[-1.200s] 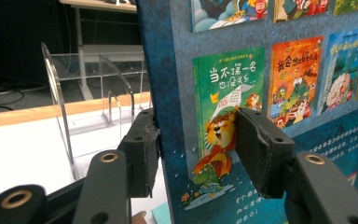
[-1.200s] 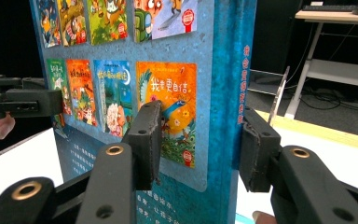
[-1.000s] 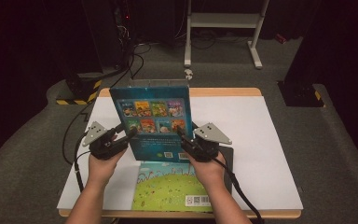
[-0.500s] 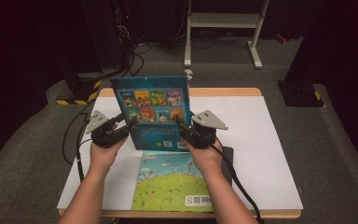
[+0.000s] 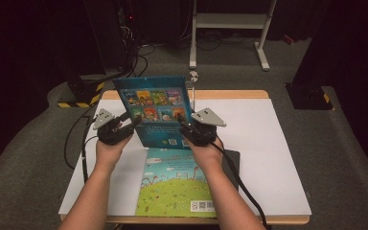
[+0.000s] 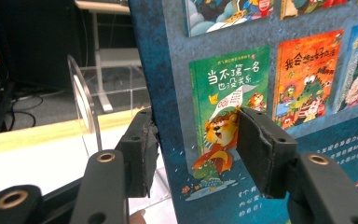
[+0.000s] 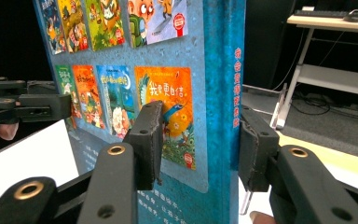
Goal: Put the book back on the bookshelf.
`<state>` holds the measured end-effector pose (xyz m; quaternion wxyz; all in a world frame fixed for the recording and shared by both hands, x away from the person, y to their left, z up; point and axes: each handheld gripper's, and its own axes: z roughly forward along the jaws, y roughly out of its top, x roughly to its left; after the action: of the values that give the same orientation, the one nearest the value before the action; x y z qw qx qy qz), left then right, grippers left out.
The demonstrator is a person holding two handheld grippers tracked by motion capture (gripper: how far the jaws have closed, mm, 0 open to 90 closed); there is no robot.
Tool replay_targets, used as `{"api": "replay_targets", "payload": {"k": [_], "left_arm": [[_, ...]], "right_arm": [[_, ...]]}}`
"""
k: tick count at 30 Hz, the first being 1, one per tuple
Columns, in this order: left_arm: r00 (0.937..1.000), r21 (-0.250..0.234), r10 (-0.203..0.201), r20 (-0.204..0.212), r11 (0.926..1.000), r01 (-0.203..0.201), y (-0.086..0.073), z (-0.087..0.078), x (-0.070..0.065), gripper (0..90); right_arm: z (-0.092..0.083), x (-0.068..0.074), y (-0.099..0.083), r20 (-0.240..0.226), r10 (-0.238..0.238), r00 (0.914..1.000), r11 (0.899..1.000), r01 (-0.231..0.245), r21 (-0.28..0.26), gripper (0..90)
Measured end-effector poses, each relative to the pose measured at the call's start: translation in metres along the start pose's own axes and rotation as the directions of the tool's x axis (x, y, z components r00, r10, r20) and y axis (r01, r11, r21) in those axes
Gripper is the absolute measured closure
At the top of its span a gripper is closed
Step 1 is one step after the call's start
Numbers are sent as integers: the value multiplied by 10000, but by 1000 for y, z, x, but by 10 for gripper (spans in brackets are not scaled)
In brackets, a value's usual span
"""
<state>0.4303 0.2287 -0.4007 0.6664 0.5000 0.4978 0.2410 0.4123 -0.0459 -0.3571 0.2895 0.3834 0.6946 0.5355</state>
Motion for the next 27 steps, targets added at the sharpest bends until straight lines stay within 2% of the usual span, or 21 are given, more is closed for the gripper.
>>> {"api": "replay_targets", "payload": {"k": [4, 11, 17, 19, 21, 24, 27], "left_arm": [[9996, -104, 139, -257, 9998, -142, -1, 2, 2, 479], [9988, -31, 226, -440, 9997, -228, -1, -3, 4, 476], [9992, -84, 174, -363, 9998, -177, -2, -8, 4, 473], [9991, 2, 277, -319, 9996, -277, -2, -10, 5, 472], [9994, -57, 212, -270, 9998, -213, -2, -11, 5, 472], [9996, -116, 127, -264, 9998, -131, -3, -13, 5, 469], [9995, -46, 203, -252, 9998, -205, -3, -15, 5, 466]], "right_arm": [[2, 3, -1, -232, -218, 9995, 9997, 216, -75, 571], [4, 6, -2, -342, -200, 9992, 9997, 195, -152, 567], [3, 5, -3, -639, -44, 9979, 9999, 34, -161, 563], [1, 3, -3, -956, 167, 9953, 9998, -178, -114, 564], [-1, 1, -3, -1169, 339, 9926, 9994, -350, -70, 568], [-3, 3, -4, -1227, 223, 9922, 9997, -233, -67, 569], [-5, 2, -5, -1420, 311, 9894, 9995, -322, -55, 569]]}}
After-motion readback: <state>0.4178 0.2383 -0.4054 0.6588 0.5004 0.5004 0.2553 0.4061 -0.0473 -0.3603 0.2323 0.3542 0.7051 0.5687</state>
